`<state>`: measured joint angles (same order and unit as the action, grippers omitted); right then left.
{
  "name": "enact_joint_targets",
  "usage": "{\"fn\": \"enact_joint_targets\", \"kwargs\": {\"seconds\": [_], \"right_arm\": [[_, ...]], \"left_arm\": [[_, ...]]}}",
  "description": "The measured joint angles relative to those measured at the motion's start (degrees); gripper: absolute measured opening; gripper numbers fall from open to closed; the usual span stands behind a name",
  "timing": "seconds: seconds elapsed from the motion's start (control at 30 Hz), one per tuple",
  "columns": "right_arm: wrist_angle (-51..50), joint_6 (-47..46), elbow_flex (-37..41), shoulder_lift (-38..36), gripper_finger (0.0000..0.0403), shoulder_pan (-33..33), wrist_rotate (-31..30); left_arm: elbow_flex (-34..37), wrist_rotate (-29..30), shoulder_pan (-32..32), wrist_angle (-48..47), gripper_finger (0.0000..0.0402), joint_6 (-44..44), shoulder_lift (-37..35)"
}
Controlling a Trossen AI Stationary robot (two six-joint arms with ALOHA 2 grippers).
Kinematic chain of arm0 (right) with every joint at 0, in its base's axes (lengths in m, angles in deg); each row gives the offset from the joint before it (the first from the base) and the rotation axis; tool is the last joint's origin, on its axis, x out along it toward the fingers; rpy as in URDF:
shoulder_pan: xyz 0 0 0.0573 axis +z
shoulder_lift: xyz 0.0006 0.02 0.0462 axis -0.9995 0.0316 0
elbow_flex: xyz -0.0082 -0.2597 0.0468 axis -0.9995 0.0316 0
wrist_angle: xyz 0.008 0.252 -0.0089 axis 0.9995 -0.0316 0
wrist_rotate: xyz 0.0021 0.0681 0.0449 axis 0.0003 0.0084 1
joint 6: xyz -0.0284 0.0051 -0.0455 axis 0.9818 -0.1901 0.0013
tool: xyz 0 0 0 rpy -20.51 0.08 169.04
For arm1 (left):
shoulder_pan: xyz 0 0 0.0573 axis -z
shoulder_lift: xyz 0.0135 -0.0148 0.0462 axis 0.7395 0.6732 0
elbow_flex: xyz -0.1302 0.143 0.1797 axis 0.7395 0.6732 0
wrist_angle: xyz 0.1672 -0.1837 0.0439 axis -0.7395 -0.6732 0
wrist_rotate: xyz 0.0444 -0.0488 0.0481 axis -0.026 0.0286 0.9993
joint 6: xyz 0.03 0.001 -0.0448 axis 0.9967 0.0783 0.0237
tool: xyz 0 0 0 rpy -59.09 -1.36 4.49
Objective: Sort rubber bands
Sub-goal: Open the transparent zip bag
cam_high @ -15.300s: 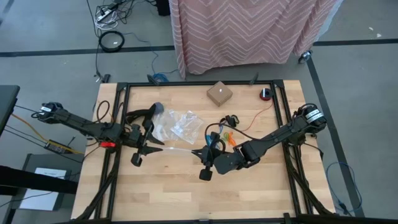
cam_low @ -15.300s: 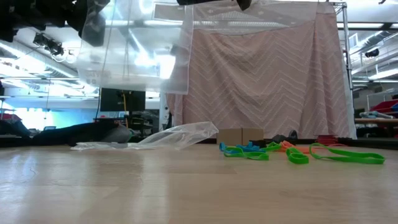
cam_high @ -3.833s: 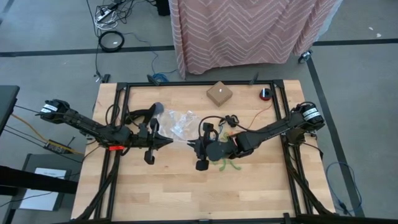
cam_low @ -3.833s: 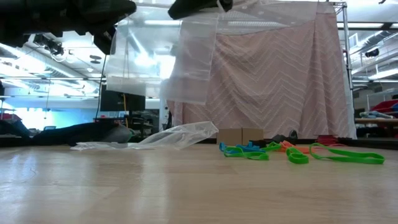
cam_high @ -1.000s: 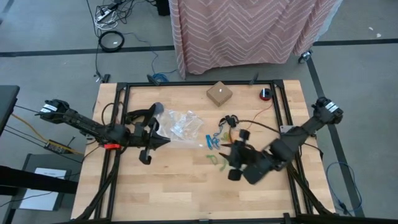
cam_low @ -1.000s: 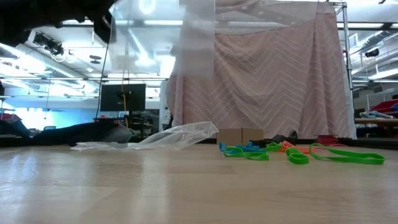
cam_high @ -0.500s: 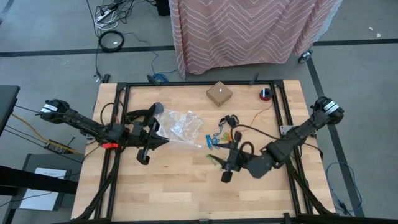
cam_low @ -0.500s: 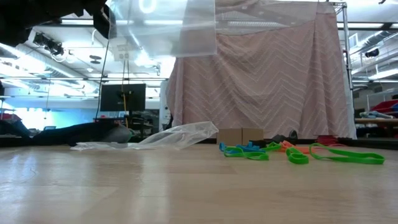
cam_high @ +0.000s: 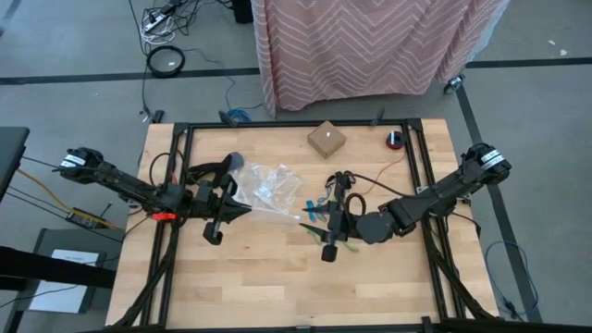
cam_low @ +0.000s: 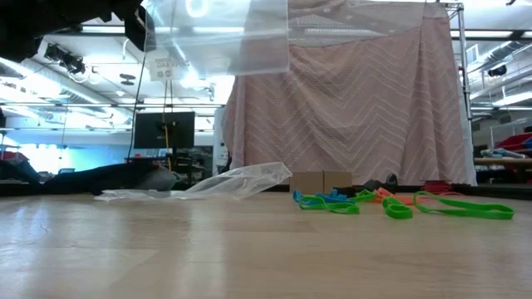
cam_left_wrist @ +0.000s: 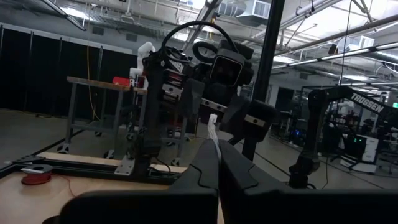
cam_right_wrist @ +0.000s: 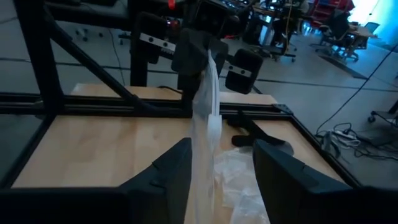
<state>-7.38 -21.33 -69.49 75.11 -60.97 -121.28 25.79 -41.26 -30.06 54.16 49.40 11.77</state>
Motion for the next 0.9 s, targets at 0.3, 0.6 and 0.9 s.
{"fn": "enact_joint_targets", "kwargs": {"seconds": [0.3, 0.6, 0.9], "right_arm": [[-1.1, 0.6, 0.0, 0.0, 0.0046, -0.3, 0.2], [-2.5, 0.0, 0.0, 0.0, 0.0007, -2.3, 0.1], [-0.8, 0.4, 0.0, 1.8, 0.0, -4.5, 4.9]], "left_arm": [[0.0, 0.0, 0.0, 0.0, 0.0, -0.1, 0.0], [0.0, -0.1, 0.0, 0.0, 0.0, -0.2, 0.0], [0.0, -0.6, 0.0, -0.4, 0.0, -0.7, 0.5]]}}
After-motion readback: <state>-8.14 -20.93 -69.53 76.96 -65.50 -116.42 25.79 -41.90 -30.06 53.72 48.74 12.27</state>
